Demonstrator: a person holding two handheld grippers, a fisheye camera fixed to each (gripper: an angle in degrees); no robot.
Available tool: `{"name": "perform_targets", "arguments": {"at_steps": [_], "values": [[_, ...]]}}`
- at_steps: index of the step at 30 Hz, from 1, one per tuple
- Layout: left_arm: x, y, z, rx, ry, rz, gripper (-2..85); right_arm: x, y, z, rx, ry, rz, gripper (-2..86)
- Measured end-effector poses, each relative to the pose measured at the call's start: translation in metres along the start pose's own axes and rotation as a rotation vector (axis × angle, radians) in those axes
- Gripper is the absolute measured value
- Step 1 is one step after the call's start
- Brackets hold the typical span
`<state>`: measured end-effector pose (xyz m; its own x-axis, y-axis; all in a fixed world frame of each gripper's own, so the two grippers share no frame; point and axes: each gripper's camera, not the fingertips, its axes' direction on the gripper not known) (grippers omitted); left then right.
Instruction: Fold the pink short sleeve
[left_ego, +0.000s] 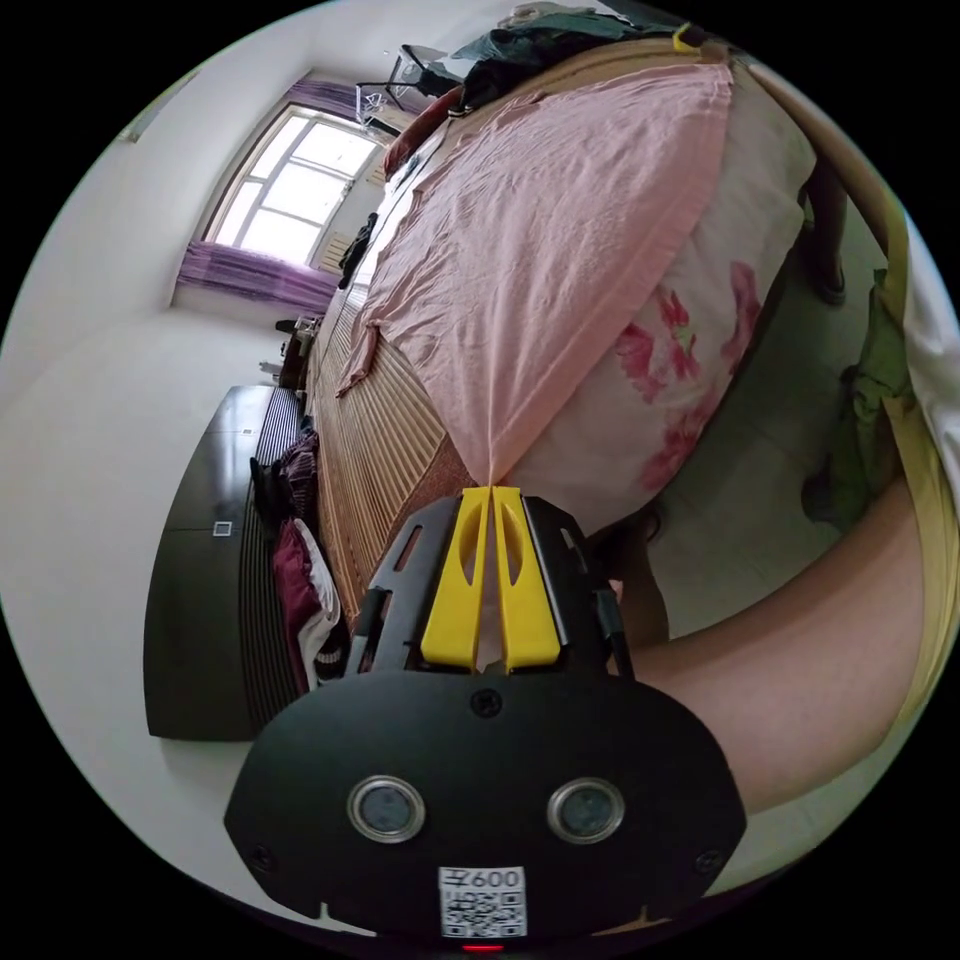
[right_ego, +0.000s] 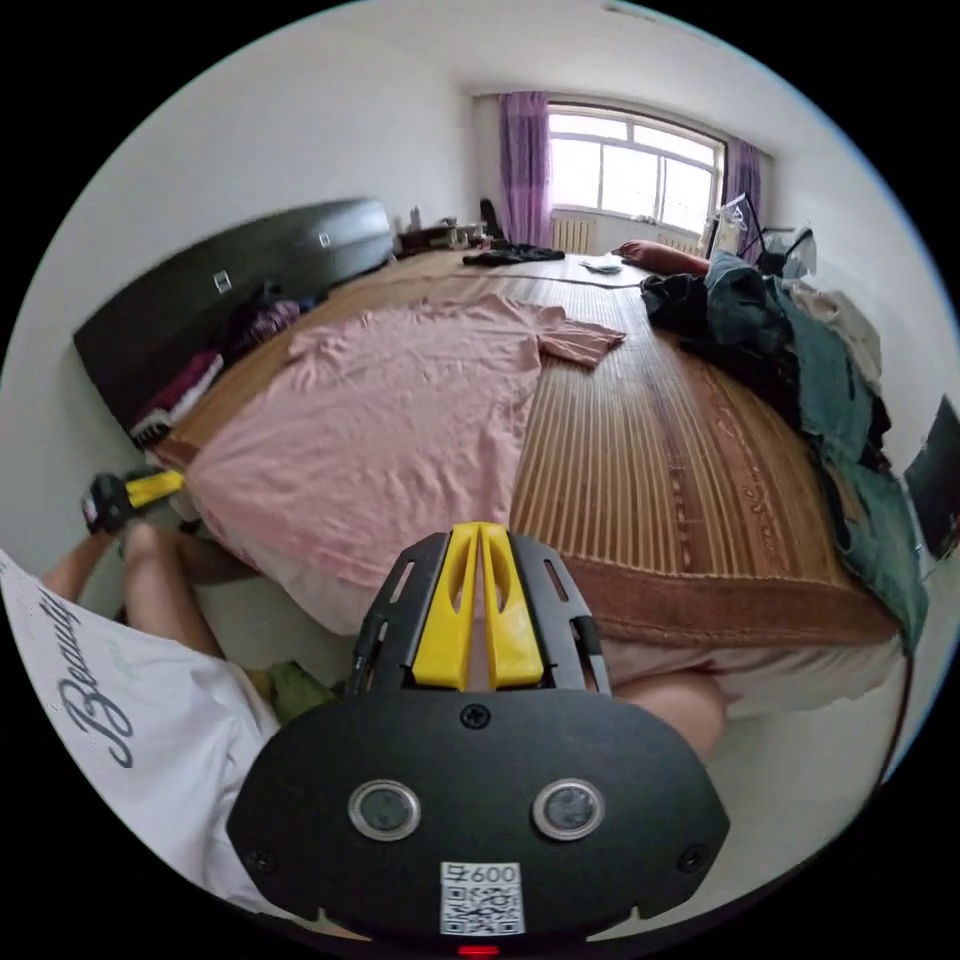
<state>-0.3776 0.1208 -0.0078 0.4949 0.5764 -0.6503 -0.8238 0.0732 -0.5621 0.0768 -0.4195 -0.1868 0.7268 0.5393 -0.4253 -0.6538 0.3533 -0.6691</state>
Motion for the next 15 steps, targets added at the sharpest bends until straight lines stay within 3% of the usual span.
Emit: {"name": "perform_targets", "arguments": {"at_steps": [6, 9, 12, 15], "values": [[-0.015, -0.035, 0.010, -0.026, 0.008, -0.066, 1.0, 0.015, -0.101, 0.050, -0.180, -0.022, -0.056, -0.9], [-0.027, -0.047, 0.013, -0.175, -0.055, -0.110, 1.0, 0.008, -0.128, 0.059, -0.220, -0.010, -0.116, -0.9], [-0.070, -0.063, -0.018, -0.126, -0.117, -0.331, 0.9, 0.011, -0.144, 0.055, -0.217, -0.011, -0.155, -0.9], [-0.109, -0.144, -0.055, 0.099, -0.070, -0.408, 0.9, 0.018, -0.159, 0.053, -0.259, -0.103, -0.165, -0.9]]}}
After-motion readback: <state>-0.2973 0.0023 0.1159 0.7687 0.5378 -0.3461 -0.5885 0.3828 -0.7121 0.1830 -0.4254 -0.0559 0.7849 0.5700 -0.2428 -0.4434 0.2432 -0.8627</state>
